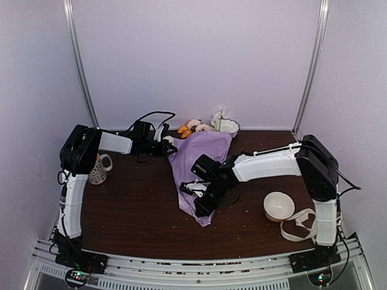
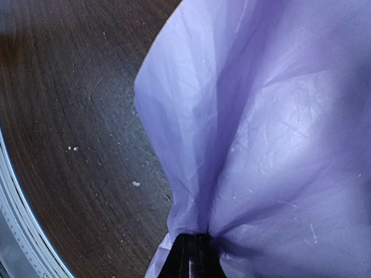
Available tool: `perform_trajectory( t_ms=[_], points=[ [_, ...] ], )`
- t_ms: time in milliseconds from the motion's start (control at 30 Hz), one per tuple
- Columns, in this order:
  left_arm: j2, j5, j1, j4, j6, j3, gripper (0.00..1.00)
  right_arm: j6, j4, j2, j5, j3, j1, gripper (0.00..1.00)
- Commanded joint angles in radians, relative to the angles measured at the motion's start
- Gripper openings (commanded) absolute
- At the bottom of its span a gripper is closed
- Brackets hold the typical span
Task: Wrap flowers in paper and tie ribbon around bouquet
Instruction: Press the fold line on the folded wrapping paper.
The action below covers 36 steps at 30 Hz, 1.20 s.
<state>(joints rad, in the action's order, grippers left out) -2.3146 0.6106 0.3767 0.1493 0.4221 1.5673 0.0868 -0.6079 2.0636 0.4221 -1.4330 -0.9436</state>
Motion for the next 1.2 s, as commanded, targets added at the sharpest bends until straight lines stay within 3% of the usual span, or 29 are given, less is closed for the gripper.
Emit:
perform_trajectory(
  t_ms=[0,167,267,333,433,767,867,1067,1167],
  points=[
    [-0.012,-0.012,-0.014,0.012,0.005,0.016,0.00,-0.050,-0.117,-0.004,-0.079,0.033,-0.014,0.06],
    [0.001,0.038,-0.013,0.036,-0.008,0.005,0.03,-0.053,-0.114,0.002,-0.087,0.027,-0.014,0.07],
    [0.058,0.089,-0.013,0.100,0.022,-0.057,0.39,-0.052,-0.117,0.011,-0.091,0.017,-0.015,0.06],
    [0.135,0.094,-0.014,0.140,0.024,-0.120,0.49,-0.052,-0.115,0.012,-0.090,0.017,-0.015,0.07],
    [0.235,0.079,-0.013,0.119,0.008,-0.202,0.56,-0.053,-0.114,0.013,-0.090,0.015,-0.014,0.06],
    [0.360,0.165,0.130,-0.006,-0.033,-0.445,0.59,-0.040,-0.086,0.017,-0.095,0.020,-0.016,0.07],
    [0.350,0.176,0.145,0.051,0.010,-0.497,0.58,-0.038,-0.075,0.013,-0.095,0.027,-0.018,0.06],
    [0.303,0.224,0.168,0.032,-0.003,-0.481,0.57,-0.035,-0.065,0.012,-0.104,0.031,-0.022,0.07],
    [0.290,0.220,0.189,-0.059,-0.062,-0.455,0.57,-0.031,-0.062,0.012,-0.107,0.031,-0.022,0.07]
  ],
)
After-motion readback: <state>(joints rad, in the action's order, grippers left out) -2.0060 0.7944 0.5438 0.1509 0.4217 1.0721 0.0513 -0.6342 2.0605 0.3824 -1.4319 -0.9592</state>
